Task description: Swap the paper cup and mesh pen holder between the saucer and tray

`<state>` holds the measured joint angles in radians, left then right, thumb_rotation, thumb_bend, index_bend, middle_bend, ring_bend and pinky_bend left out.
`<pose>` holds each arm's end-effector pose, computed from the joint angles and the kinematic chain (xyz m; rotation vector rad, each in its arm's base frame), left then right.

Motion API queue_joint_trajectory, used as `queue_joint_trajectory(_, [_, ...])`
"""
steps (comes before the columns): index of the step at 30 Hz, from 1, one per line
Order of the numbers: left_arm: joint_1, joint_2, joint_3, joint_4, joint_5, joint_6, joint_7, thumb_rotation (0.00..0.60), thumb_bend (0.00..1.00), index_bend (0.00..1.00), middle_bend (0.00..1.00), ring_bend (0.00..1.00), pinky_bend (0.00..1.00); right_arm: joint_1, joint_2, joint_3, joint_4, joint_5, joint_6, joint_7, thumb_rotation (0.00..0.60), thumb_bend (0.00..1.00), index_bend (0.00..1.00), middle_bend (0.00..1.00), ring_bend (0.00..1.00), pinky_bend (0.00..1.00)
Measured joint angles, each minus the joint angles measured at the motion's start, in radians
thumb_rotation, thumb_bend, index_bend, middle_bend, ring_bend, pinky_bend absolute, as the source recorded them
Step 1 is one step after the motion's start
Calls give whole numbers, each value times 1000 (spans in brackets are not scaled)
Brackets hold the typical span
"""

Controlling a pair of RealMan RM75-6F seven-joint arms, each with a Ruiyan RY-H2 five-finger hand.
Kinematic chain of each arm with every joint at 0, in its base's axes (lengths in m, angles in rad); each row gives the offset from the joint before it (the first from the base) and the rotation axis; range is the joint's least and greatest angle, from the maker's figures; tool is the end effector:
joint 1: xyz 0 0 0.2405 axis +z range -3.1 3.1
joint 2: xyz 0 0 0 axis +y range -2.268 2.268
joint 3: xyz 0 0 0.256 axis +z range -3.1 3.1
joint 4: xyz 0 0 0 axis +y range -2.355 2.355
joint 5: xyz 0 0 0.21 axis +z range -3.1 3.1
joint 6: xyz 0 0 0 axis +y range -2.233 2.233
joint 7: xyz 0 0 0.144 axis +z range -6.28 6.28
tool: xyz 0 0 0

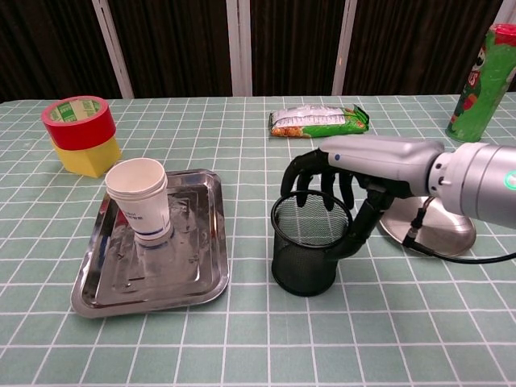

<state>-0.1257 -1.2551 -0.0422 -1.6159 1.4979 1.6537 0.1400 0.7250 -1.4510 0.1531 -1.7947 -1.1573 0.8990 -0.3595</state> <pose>-0.2831 0.1883 0.1378 -1.3021 -0.7723 -1.0200 -0.1007 -0.2871 -0.0125 2.0762 -1.0678 1.0212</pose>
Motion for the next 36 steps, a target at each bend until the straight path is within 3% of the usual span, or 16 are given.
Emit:
queue_joint_trajectory(7, [9, 2, -15, 6, -5, -2, -17, 600, 72, 264, 0, 0, 95, -27, 20, 4, 2, -41, 71, 27, 600, 186, 434, 423, 505, 528])
queue_joint_trajectory(15, [14, -1, -23, 6, -1, -5, -12, 600, 73, 266, 0, 0, 94, -68, 203, 27, -33, -24, 99, 82, 600, 187, 434, 423, 505, 528])
queue_joint_trajectory(20, [15, -8, -27, 6, 3, -7, 4, 600, 73, 270, 0, 0, 95, -90, 307, 20, -12, 11, 52, 154, 600, 187, 434, 423, 505, 528])
queue_joint_trajectory(31, [22, -20, -34, 4, 7, -7, 32, 600, 73, 272, 0, 0, 95, -107, 286, -11, 143, -35, -4, 291, 600, 186, 434, 421, 438, 442])
queue_joint_trajectory(36, [23, -21, -37, 5, 3, -16, 35, 600, 72, 273, 0, 0, 94, -106, 255, -20, 203, -59, -18, 322, 600, 185, 380, 360, 365, 295])
